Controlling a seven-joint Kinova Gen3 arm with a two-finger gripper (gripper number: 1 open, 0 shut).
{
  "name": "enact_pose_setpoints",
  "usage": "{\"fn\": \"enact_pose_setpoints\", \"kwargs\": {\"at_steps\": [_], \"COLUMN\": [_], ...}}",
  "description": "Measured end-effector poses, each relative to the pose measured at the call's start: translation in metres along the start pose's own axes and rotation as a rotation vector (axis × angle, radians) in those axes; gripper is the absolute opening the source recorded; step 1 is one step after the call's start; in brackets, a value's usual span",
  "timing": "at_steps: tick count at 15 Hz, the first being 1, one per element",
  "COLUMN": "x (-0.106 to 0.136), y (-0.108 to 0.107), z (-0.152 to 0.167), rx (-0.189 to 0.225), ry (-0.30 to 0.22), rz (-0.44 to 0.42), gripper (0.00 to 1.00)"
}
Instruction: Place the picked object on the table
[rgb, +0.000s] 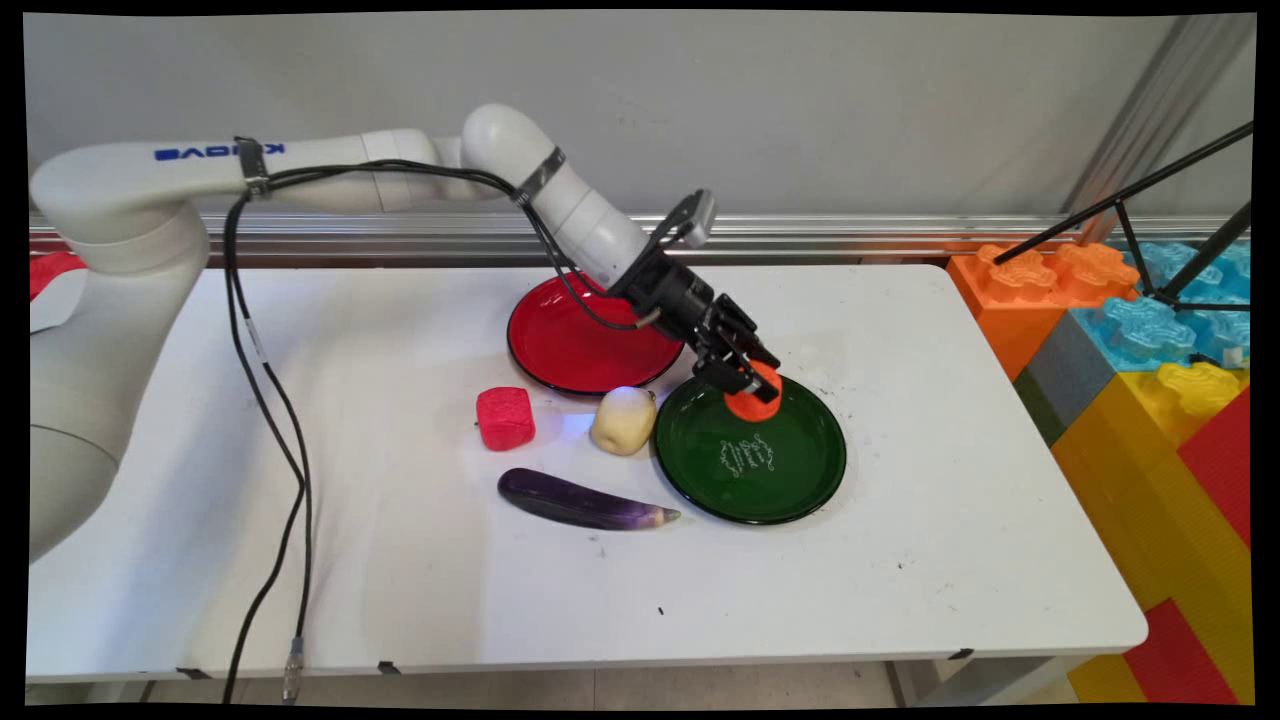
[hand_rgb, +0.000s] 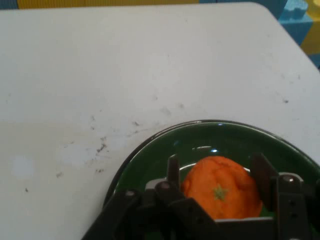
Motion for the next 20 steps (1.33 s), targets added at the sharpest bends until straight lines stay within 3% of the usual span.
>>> {"fn": "enact_pose_setpoints", "kwargs": {"at_steps": [8, 20], "x": [-0.003, -0.068], "y": [0.030, 0.092], "z": [-0.057, -0.157], "rx": [-0.001, -0.063], "ry": [0.041, 0.046], "rz": [-0.012, 0.002], "gripper": [0.00, 0.00]}}
